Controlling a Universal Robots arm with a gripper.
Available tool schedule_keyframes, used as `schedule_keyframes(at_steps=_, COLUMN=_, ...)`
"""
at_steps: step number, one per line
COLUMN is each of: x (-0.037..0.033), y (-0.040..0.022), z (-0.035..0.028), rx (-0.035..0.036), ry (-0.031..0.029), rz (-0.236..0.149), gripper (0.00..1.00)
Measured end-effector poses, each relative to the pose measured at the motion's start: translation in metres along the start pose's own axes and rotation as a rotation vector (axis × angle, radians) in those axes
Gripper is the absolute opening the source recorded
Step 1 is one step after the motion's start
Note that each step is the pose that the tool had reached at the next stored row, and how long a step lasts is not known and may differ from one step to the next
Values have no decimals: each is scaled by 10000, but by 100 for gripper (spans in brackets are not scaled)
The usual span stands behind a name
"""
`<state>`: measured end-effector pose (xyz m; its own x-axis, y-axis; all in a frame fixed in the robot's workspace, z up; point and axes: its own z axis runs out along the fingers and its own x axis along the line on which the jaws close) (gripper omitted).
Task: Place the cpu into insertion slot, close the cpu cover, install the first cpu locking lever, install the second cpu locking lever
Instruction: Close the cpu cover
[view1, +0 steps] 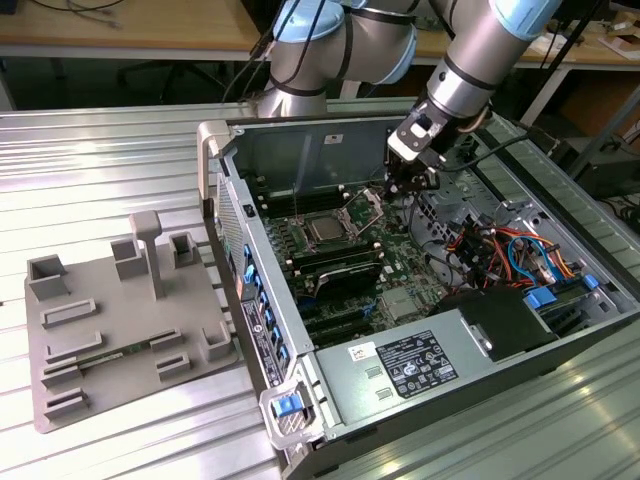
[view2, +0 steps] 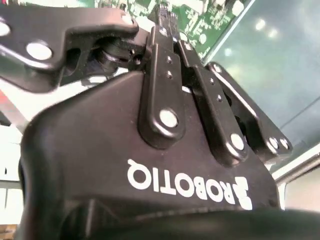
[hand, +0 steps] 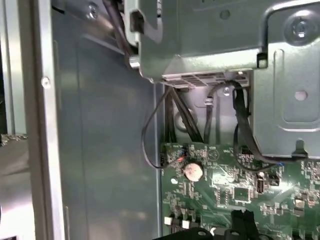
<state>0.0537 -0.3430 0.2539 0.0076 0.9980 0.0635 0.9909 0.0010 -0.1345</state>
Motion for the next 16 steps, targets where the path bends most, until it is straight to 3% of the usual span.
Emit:
schedule_keyframes(at_steps=1, x=-4, y=-42, z=6, rx=-1, ry=0, rz=0, gripper=11)
schedule_keyframes(at_steps=2, x=-14, y=-144, z=20, rx=-4, ry=3, rz=0, gripper=11)
schedule_keyframes(at_steps=4, x=-24, y=-261, z=35, rx=-18, ry=3, rz=-3, gripper=11)
schedule_keyframes(at_steps=8, x=-38, y=-306, z=51, rx=-1, ry=33, rz=-260, gripper=11)
schedule_keyframes(at_steps=11, x=-41, y=-336, z=78, rx=33, ry=-3, rz=-762, gripper=11)
schedule_keyframes(at_steps=13, x=-42, y=-412, z=93, rx=32, ry=0, rz=-785, gripper=11)
schedule_keyframes(at_steps=15, x=-44, y=-548, z=113, rx=20, ry=1, rz=-785, gripper=11)
schedule_keyframes(at_steps=16, x=-46, y=-578, z=118, rx=15, ry=2, rz=-783, gripper=11)
